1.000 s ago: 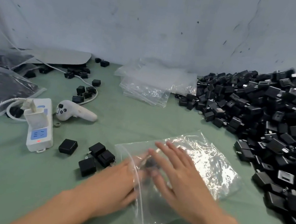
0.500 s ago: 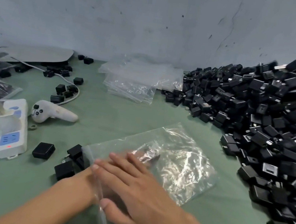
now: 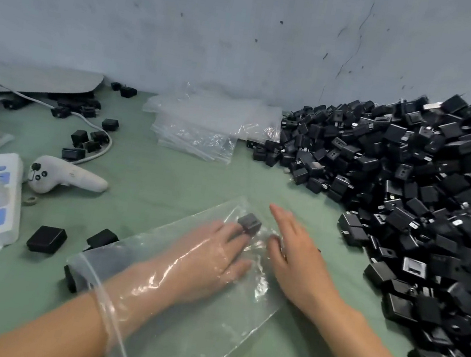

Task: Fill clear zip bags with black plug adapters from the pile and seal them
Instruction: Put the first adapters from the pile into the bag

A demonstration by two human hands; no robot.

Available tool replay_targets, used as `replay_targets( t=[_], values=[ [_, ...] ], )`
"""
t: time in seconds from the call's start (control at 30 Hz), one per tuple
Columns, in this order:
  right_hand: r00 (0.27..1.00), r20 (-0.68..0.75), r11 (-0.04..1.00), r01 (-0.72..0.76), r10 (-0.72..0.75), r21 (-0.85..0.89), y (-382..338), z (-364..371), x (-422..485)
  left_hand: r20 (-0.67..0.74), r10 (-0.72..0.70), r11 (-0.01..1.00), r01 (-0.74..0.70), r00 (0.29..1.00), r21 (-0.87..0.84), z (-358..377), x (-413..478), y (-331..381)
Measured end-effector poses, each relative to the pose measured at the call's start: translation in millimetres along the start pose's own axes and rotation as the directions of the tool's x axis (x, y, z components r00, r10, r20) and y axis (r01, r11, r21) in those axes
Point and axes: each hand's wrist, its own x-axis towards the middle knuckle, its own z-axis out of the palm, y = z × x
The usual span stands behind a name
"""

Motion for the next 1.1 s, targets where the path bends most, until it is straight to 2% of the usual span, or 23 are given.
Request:
replay_targets(
  t=[0.07, 0.13, 0.23, 0.4, 0.57, 0.63, 0.73, 0.8, 0.87, 0.93, 1.0, 1.1],
  values=[
    [0.995, 0.101, 0.991, 0.038, -0.025, -0.128, 10, 16, -7, -0.032, -0.064, 0.991, 0.067, 0.997, 0.112, -2, 20, -10],
    [0.992, 0.121, 0.976, 0.048, -0.023, -0.211, 11, 21, -8, 0.024, -0.117, 0.984, 0.113, 0.993, 0.135, 8, 19, -8],
    [0.994, 0.108, 0.968, 0.03, -0.003, -0.25, 12, 20, -9, -0.025, -0.153, 0.978, 0.155, 0.988, 0.137, 8, 35, -10],
    [0.995, 0.09, 0.962, -0.011, 0.037, -0.273, 7, 18, -17, 0.005, -0.207, 0.966, 0.204, 0.978, 0.16, 13, 32, -8],
    [0.998, 0.011, 0.934, -0.054, 0.062, -0.354, -1, 9, -19, 0.012, -0.144, 0.986, 0.142, 0.99, 0.083, 8, 32, -7],
    [0.997, -0.054, 0.958, -0.061, 0.048, -0.281, -2, 2, -11, 0.022, -0.119, 0.989, 0.116, 0.993, 0.095, 4, 33, -9],
    [0.991, -0.137, 0.999, -0.004, -0.001, -0.039, -1, -2, 7, -0.005, -0.105, 0.989, 0.105, 0.994, 0.106, 5, 34, -13],
    [0.996, -0.082, 0.998, 0.042, -0.038, 0.048, 0, 2, 15, 0.028, -0.093, 0.995, 0.091, 0.995, 0.039, 10, 35, -15],
    [0.996, 0.002, 0.996, 0.086, -0.086, 0.028, 2, 11, 18, 0.16, -0.097, 0.98, 0.122, 0.982, -0.16, 12, 38, -15],
    [0.994, 0.014, 0.994, 0.106, -0.106, -0.01, 6, 18, 18, 0.225, -0.104, 0.963, 0.155, 0.969, -0.221, 8, 34, -13],
    [0.995, -0.007, 0.995, 0.095, -0.095, -0.039, 8, 20, 17, 0.159, -0.11, 0.965, 0.143, 0.981, -0.218, -7, 20, -14],
    [0.998, -0.053, 0.994, 0.03, -0.035, -0.105, 12, 21, 13, 0.078, -0.098, 0.944, 0.118, 0.992, -0.31, -47, -22, -19]
  ],
)
